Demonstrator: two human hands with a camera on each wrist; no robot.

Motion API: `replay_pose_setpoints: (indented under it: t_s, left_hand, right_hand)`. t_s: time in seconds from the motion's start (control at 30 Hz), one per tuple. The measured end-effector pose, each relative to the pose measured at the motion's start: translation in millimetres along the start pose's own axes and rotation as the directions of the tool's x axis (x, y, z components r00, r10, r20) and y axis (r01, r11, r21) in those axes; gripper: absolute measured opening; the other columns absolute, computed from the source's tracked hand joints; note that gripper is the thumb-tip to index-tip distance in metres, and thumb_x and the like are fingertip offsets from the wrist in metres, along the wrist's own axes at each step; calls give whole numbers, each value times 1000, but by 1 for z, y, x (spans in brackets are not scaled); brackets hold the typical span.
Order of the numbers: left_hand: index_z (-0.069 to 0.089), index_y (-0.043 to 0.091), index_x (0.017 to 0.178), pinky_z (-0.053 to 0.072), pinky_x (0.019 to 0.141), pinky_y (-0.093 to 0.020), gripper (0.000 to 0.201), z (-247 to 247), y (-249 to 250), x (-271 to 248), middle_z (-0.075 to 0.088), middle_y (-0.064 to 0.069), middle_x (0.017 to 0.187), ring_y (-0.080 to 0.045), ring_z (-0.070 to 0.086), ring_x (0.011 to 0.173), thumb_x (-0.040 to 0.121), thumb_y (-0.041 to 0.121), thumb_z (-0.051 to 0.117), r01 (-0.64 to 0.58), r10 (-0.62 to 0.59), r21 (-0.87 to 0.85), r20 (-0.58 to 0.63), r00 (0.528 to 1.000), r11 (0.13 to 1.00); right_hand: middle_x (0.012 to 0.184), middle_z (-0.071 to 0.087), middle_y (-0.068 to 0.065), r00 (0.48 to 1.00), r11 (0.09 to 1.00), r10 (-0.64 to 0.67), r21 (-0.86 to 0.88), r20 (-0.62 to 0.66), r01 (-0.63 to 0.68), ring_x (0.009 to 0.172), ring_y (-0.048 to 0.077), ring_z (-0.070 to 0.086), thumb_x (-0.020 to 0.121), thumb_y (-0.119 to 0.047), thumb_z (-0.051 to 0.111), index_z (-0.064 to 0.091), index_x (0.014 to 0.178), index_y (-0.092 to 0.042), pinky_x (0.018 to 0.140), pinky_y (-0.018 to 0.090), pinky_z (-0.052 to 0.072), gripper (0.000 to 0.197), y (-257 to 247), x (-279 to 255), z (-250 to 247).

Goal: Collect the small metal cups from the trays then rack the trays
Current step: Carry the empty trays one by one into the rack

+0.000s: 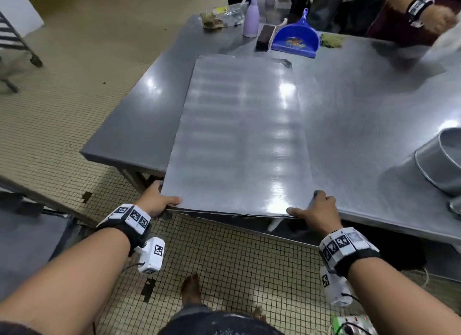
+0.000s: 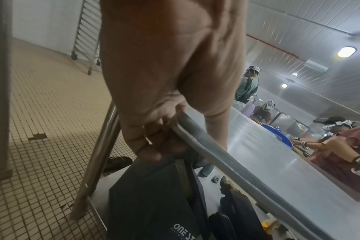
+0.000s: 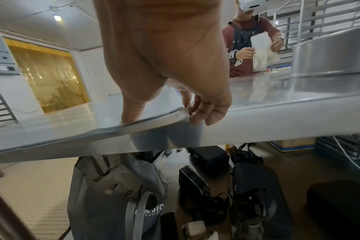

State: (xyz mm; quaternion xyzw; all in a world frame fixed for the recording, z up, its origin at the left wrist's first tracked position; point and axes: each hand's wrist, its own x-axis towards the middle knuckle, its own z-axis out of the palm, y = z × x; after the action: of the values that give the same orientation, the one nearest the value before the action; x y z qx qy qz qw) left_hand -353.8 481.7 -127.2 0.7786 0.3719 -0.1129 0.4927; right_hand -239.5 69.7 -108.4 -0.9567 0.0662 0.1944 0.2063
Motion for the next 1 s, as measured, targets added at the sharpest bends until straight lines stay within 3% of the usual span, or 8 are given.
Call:
replay_pose_setpoints:
  t_s: [0.1, 0.2, 0.33, 0.57, 0.63, 0.77, 0.87, 1.0]
  left_hand:
    - [39, 8, 145, 45, 86, -27, 84, 10, -1, -14, 60, -9, 132, -19, 57, 104, 76, 14, 86, -17, 15, 40, 36, 999, 999]
    - [37, 11, 145, 44, 103, -35, 100, 17, -2, -28, 59, -4, 135, -19, 57, 114, 65, 27, 93, -19, 13, 53, 113, 993, 998]
    - [34, 9, 144, 42, 105, -36, 98, 27, -8, -44, 59, -5, 130, -22, 55, 117, 66, 16, 92, -29, 14, 85, 166, 986, 996]
    - [23, 12, 150, 41, 112, -43, 130, 23, -17, -59, 54, -4, 138, -24, 54, 125, 47, 42, 96, -53, 11, 151, 268, 963, 987]
    - [31, 13, 146, 46, 105, -39, 114, 24, -13, -60, 58, -3, 131, -21, 59, 116, 56, 47, 92, -75, 44, 110, 259, 965, 991]
    - [50, 18, 118, 50, 72, -29, 29, 30, 3, -54, 63, 6, 95, -10, 62, 83, 95, 26, 66, -95, 94, 22, 65, 993, 995]
    - [55, 14, 117, 53, 88, -39, 28, 26, 10, -36, 68, -3, 106, -23, 66, 94, 95, 27, 65, -115, 115, 48, -6, 993, 992]
    - [54, 16, 118, 53, 97, -47, 34, 16, 7, -11, 68, -5, 115, -26, 67, 105, 90, 24, 72, -91, 89, 19, 74, 993, 996]
  right_hand:
    - [137, 37, 17, 998, 1000, -13, 18, 61, 12, 121, 35, 51, 63, -52, 89, 32, 140, -8, 99, 45, 47, 105, 15, 0, -13]
    - [142, 33, 21, 990, 1000, -9, -28, 141, 13, 125, 39, 49, 66, -48, 89, 26, 142, -8, 101, 46, 44, 106, 24, 1, -25]
    - [134, 44, 19, 978, 992, 2, -127, 208, 25, 118, 36, 53, 58, -50, 92, 25, 136, -12, 90, 42, 48, 110, 35, 3, -34]
    - [115, 63, 17, 935, 993, 51, -122, 352, -9, 101, 29, 63, 58, -47, 94, 17, 126, -14, 81, 36, 53, 108, 48, 4, -38]
    - [127, 57, 23, 956, 997, 33, 55, 291, -51, 105, 31, 61, 71, -49, 85, 22, 128, -9, 84, 40, 53, 94, 46, 6, -39]
    - [155, 37, 19, 991, 970, 60, 227, 117, -86, 130, 40, 49, 97, -40, 61, 23, 148, -6, 95, 43, 46, 72, 36, 11, -38]
    - [143, 50, 22, 994, 979, 96, 176, 44, -102, 123, 41, 55, 98, -33, 57, 33, 143, -10, 98, 42, 45, 55, 35, 14, -31]
    - [137, 54, 22, 994, 980, 108, 166, 23, -111, 116, 41, 57, 95, -31, 62, 37, 140, -18, 91, 41, 46, 54, 36, 12, -31]
